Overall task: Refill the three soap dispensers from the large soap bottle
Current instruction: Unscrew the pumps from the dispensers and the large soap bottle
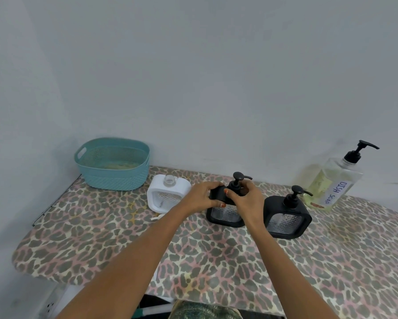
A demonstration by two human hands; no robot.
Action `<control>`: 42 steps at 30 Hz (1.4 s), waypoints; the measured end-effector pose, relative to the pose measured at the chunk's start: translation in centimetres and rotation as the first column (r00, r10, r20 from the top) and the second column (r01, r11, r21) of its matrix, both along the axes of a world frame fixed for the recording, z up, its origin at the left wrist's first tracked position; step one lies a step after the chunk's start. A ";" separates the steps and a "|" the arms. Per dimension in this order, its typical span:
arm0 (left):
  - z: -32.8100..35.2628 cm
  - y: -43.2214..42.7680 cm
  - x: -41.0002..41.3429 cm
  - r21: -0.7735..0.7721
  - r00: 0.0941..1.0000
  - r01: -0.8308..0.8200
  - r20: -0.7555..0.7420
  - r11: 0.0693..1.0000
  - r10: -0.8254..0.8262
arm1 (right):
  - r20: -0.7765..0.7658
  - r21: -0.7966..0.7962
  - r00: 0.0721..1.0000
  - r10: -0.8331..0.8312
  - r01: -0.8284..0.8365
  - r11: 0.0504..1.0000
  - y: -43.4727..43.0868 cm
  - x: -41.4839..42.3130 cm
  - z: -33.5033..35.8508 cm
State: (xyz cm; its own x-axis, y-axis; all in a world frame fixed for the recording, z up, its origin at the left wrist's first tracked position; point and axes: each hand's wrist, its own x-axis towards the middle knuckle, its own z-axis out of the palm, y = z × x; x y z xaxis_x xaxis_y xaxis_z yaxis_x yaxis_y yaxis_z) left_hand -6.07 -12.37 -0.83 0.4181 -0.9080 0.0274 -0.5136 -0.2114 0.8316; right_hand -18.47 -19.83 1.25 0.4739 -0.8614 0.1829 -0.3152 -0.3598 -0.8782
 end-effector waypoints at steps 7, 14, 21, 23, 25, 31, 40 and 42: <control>0.4 0.0 -0.2 -0.005 1.000 0.002 -0.027 1.000 -0.002 | 0.112 -0.037 0.994 -0.010 0.014 0.999 -0.2 -0.6 3.1; 1.1 0.3 -0.7 0.055 1.000 -0.005 -0.005 0.998 0.005 | 0.198 -0.088 0.980 0.011 0.006 0.996 -0.6 -2.0 7.7; 1.7 0.3 -1.1 0.101 0.998 0.000 0.066 0.995 -0.007 | 0.202 -0.079 0.977 0.072 -0.057 0.995 1.3 -4.6 9.7; 1.9 0.4 -1.2 0.096 0.997 -0.005 0.072 0.995 -0.002 | 0.149 -0.060 0.985 0.088 -0.080 0.995 2.0 -5.2 8.7; 2.0 0.5 -1.3 0.097 0.995 -0.005 0.096 0.995 -0.005 | 0.104 -0.025 0.991 0.088 -0.085 0.996 2.5 -5.7 7.3; 1.5 1.0 -1.0 0.102 0.991 0.005 0.134 0.995 -0.019 | -0.101 0.082 0.988 0.115 -0.107 0.991 3.3 -5.8 1.1; 1.9 0.6 -1.6 0.052 0.993 -0.039 0.110 0.998 0.033 | -0.288 0.191 0.951 0.108 -0.054 0.980 3.6 -5.7 -4.5; 1.8 0.6 -1.6 0.049 0.994 -0.051 0.097 0.997 0.046 | -0.301 0.232 0.946 0.124 -0.054 0.971 3.7 -5.3 -5.4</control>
